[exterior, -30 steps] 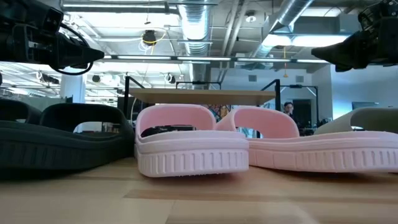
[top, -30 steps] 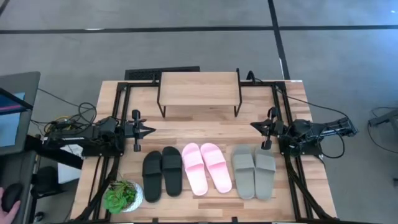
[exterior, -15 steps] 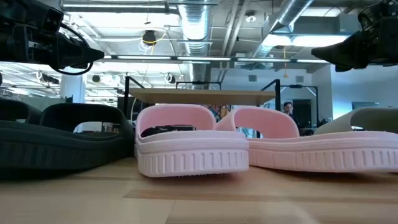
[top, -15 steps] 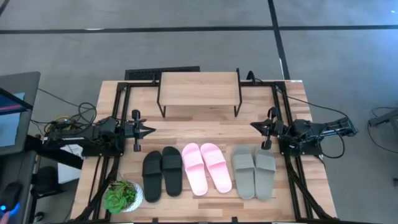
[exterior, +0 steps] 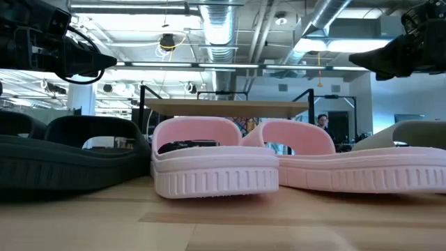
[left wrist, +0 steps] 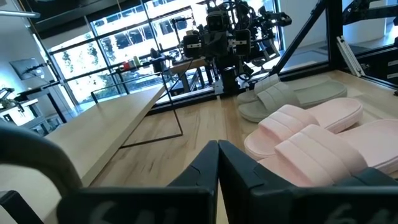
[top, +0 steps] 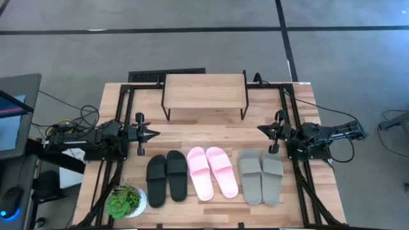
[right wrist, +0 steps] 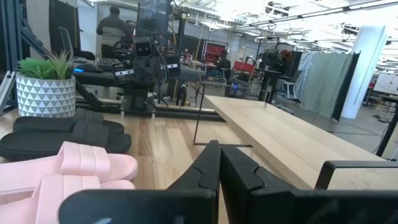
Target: Pick and place slides into the shelf
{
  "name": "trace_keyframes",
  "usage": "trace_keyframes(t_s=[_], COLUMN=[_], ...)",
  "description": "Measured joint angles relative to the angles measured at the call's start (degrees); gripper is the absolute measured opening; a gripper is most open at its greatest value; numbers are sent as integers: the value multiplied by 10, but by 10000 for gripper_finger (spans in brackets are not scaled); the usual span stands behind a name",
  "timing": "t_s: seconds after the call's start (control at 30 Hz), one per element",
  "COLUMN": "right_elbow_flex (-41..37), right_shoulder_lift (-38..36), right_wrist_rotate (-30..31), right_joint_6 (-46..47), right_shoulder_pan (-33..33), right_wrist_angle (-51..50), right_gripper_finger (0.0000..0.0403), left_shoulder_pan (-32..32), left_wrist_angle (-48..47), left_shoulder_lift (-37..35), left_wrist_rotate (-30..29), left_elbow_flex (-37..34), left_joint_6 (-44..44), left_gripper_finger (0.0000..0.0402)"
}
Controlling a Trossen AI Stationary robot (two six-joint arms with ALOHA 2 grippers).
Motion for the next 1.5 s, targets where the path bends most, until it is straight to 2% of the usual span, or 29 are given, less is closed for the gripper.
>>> trace_keyframes(t_s=[0.87, 1.03, 1.13, 1.2, 1.27, 1.5], right_elbow_flex=[0, 0, 0, 0, 0, 0], right_shoulder_lift=[0, 0, 0, 0, 0, 0], right_wrist_rotate=[0, 0, 0, 0, 0, 7], right_joint_6=[0, 17, 117, 177, 205, 214], right_shoulder_pan=[-1, 0, 0, 0, 0, -8], right_wrist_angle=[0, 5, 9, 9, 10, 25], right_gripper_finger=[0, 0, 0, 0, 0, 0], left_shoulder_pan=[0, 0, 0, 0, 0, 0], left_wrist_angle=[0, 24, 42, 56, 55, 10], left_shoulder_lift=[0, 0, 0, 0, 0, 0], left_wrist_rotate=[0, 4, 4, 1, -1, -13], left_elbow_flex=[0, 0, 0, 0, 0, 0], left_joint_6=[0, -117, -234, -282, -295, -309], left_gripper_finger=[0, 0, 0, 0, 0, 0])
